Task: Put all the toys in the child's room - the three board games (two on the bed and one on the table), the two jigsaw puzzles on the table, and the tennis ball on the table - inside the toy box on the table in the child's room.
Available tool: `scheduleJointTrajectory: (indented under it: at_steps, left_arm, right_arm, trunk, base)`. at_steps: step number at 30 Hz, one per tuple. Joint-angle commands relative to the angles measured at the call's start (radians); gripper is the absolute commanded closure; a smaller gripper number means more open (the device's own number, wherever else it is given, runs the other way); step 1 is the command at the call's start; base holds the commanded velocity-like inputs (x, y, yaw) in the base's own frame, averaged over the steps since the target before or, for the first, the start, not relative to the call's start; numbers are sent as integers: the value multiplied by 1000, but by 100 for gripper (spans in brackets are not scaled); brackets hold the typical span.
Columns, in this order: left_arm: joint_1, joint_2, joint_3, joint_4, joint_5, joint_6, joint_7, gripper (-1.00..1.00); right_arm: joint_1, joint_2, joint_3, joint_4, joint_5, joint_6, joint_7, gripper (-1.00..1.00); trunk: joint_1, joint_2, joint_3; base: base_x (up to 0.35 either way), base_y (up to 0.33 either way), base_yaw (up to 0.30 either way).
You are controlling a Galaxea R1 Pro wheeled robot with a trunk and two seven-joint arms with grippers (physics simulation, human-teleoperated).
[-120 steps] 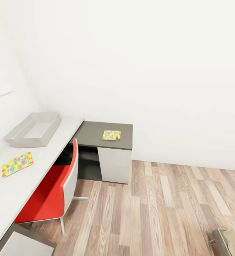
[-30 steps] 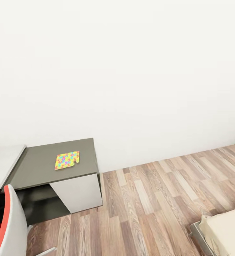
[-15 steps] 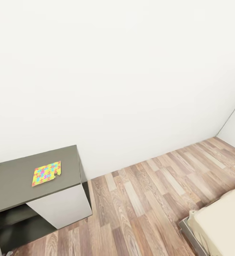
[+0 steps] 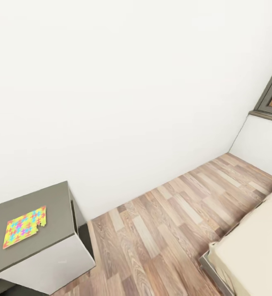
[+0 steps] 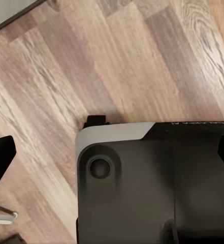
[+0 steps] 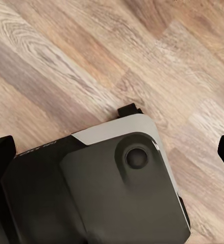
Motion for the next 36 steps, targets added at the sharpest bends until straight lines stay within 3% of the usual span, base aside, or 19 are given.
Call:
scheduleJointTrajectory:
  at_steps: [1, 16, 36]
  left_arm:
    - [0, 0, -1, 0, -1, 1, 0, -100]
    - [0, 0, -1, 5, -1, -2, 0, -100]
    - [0, -2, -1, 5, -1, -2, 0, -100]
  right_arm:
    - [-1, 0, -3, 1, -2, -3, -1, -100]
    - [-1, 0, -3, 1, -2, -3, -1, -100]
    - [-1, 0, -3, 1, -2, -3, -1, -100]
  trunk:
    - [1, -2, -1]
    - [1, -2, 5]
    - [1, -2, 15]
  base:
    - [230, 176, -280]
    - [207, 194, -280]
    - [69, 14, -280]
